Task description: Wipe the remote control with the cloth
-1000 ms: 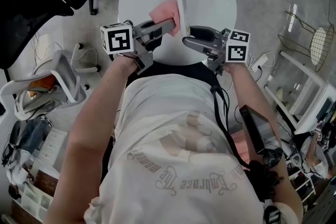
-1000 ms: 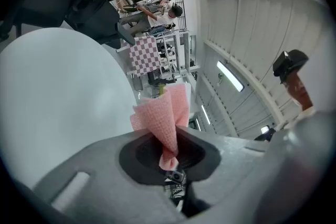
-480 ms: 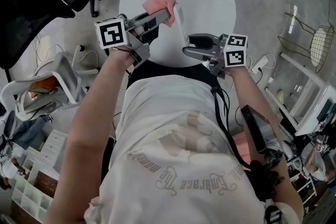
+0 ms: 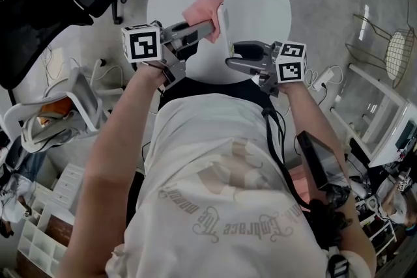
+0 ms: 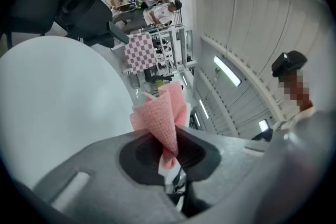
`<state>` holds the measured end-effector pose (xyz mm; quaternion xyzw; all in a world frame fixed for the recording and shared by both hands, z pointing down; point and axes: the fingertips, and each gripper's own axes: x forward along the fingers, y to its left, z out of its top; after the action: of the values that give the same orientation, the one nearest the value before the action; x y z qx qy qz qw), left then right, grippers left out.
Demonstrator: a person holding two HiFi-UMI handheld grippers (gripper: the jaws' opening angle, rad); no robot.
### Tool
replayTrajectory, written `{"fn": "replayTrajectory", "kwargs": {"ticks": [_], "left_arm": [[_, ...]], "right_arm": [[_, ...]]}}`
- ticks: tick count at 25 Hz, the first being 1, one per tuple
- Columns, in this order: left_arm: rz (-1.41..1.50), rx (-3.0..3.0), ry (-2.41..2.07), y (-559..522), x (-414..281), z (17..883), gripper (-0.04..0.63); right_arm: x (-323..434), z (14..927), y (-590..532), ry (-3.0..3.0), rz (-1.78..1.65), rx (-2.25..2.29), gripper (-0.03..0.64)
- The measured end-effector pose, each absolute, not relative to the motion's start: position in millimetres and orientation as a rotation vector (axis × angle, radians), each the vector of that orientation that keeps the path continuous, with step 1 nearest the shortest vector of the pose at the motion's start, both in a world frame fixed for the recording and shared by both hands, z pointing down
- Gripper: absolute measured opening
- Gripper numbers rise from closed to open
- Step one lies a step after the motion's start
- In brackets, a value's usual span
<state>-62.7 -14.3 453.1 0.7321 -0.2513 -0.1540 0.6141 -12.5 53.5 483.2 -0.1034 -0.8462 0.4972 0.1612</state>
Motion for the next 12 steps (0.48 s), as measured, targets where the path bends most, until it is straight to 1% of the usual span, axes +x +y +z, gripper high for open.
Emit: {"fn": "replayTrajectory", "kwargs": {"ticks": [3,12], "left_arm": [[-0.219,1.691,-0.571,3,-47,471,0.035],[-0.072,1.643,-0.546,38,-20,503,0.034]], "right_arm": [[-14,482,45,-2.436,1.426,-0.259,0.215],[-16,490,27,-2.449,1.496,-0.136,0.215]]}}
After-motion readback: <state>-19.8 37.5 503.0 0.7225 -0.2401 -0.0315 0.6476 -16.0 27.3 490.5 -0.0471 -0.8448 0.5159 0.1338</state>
